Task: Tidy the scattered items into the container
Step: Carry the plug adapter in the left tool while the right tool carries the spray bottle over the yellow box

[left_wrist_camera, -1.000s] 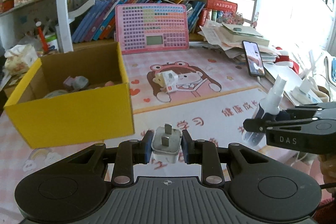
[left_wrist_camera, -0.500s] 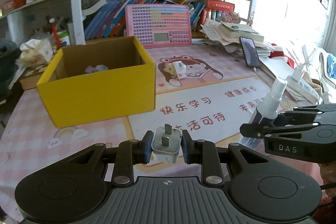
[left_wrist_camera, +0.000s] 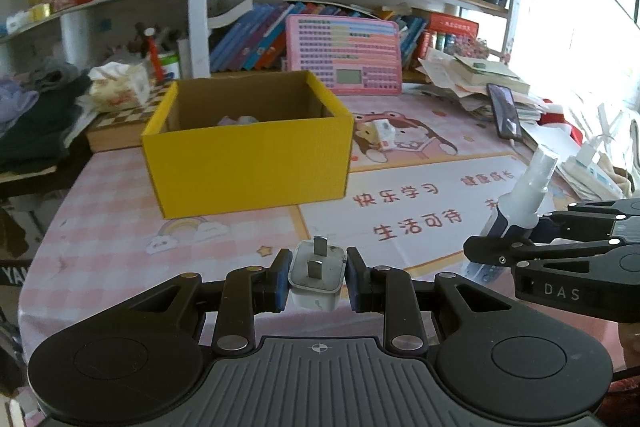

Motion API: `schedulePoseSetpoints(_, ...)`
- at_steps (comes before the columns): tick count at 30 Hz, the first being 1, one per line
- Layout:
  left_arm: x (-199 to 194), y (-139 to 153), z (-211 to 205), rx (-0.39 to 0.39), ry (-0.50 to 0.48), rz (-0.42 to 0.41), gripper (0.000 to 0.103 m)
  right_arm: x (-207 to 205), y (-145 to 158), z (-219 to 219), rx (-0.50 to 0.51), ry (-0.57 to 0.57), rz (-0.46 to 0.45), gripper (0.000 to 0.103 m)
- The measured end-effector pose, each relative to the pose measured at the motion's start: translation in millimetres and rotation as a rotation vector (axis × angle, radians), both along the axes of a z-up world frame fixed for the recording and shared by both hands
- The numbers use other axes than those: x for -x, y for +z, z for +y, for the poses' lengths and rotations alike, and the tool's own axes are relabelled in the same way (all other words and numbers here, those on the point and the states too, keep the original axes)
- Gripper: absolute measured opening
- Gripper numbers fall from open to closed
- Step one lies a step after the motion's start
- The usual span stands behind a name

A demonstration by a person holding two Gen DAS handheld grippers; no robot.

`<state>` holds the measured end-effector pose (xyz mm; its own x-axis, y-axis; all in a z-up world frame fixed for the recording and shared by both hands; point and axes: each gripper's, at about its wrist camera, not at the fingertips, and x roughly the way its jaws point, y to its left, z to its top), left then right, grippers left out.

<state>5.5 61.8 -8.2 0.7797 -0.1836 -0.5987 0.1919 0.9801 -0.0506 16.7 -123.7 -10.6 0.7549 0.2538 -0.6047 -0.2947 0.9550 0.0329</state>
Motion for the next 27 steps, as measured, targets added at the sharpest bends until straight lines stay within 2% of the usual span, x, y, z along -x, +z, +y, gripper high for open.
schedulePoseSetpoints(17,9,6,36,0.007,0.087,-0.022,0.026,-7,7,41,0.009,0.121,-0.036,0.031)
schedulePoseSetpoints(27,-21,24,41,0.008,0.112,-0.081,0.026,-55,26,40,-0.013,0.141,-0.077,0.031)
